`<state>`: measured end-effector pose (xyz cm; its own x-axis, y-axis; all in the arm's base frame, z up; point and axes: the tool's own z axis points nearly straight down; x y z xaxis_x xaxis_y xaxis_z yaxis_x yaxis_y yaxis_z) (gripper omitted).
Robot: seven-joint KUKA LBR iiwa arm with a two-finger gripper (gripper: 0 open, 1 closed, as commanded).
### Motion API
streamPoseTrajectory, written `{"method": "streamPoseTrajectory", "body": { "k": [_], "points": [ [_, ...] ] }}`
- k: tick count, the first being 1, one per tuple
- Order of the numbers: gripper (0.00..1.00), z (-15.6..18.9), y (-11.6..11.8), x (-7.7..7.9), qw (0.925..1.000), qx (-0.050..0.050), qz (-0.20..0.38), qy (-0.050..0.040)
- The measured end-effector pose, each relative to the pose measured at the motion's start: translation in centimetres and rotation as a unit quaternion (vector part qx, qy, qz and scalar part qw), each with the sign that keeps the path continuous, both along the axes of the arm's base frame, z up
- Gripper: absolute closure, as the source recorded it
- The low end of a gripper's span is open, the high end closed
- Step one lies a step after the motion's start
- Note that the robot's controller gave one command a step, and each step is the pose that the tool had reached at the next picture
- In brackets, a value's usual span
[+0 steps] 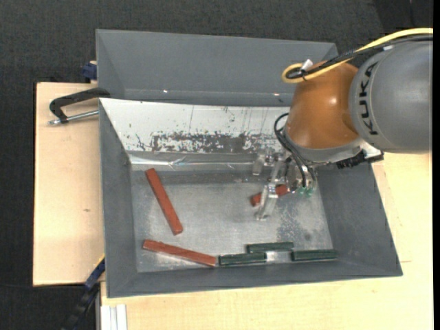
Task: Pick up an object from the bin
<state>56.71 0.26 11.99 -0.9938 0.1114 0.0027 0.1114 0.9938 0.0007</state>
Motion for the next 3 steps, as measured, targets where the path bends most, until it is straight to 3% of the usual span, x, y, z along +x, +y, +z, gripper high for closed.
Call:
{"method": "streamPoseTrajectory", "body": {
  "k": [1,2,3],
  "points": [
    [0.00,0.9,-1.1,1.4,0.9999,-0.001,0.013,-0.0082],
    [0.00,-3.3,-5.1,1.4,0.9995,0.000,0.031,-0.0026],
    [1.00,-4.8,-2.9,1.8,0.9975,0.000,-0.070,-0.0024]
  ]
}}
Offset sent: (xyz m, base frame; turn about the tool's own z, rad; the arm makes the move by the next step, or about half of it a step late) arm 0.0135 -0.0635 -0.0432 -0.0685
